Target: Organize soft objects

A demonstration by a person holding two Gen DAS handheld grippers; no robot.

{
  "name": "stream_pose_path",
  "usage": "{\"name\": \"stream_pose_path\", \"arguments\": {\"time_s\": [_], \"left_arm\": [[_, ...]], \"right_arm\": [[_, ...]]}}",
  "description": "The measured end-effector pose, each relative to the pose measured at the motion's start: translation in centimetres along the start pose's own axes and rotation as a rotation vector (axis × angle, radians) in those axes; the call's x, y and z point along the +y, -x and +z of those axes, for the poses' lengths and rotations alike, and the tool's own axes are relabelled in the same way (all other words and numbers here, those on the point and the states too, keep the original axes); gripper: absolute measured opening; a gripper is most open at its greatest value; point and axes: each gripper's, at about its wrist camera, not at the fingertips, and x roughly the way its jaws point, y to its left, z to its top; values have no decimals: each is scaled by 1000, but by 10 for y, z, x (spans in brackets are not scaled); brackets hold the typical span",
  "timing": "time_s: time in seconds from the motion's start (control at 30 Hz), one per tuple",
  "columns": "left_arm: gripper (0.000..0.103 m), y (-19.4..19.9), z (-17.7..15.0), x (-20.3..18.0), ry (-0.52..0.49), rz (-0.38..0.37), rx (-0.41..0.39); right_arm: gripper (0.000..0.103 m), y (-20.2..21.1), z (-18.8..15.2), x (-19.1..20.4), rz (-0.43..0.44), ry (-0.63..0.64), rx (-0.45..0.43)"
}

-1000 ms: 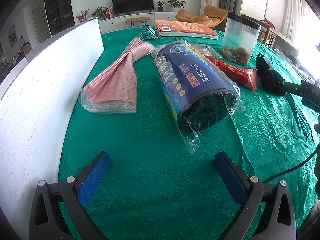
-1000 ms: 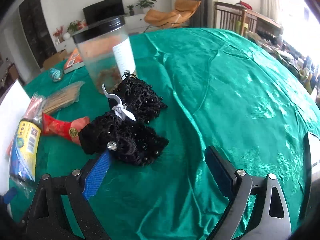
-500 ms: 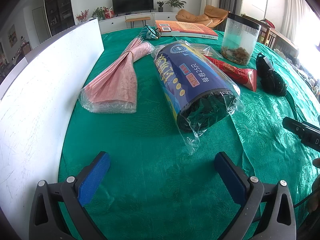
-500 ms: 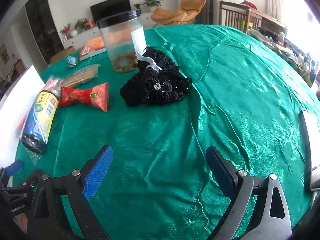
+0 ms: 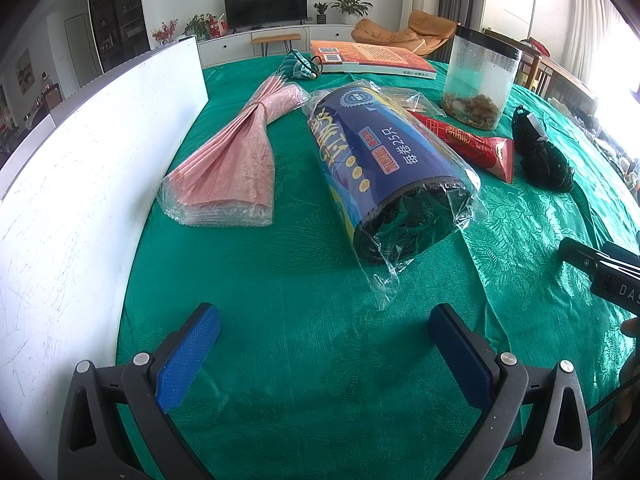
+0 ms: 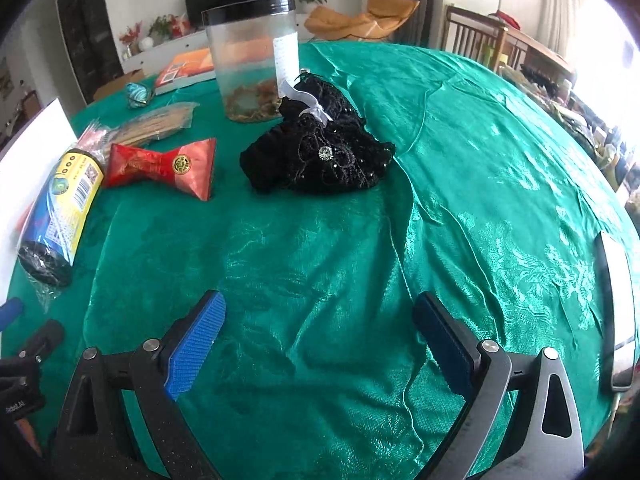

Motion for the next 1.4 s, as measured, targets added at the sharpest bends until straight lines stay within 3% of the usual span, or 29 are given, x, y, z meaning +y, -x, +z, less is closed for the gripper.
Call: {"name": "stream_pose_path", "arguments": {"time_s": [0.77,0.9,0.97,1.07,1.13,1.2,1.23,1.4], "left_arm": [[103,0,0,-1,-4,-1,1],[102,4,12,3,0,-77,107],[102,20,22,8,63,-141,57],[102,25,48,4,91,-159,31],[102,13,66,-3,82,-143,55],[102,-1,80,-10,72,-109,77],[102,-8,86,-13,70,-92,89],[95,-35,100,-23,38,-26,165]], "right_arm": [[97,0,1,0,-1,0,0],[97,-1,1,0,-1,0,0],[97,-1,1,0,-1,0,0],[97,0,1,-1,2,-2,0],[95,4,6,-12,61,-57,-15],[95,19,12,-42,177,-211,-114],[95,22,19,-57,187,-283,-146],[94,-15,88,-68,255,-305,-26]]}}
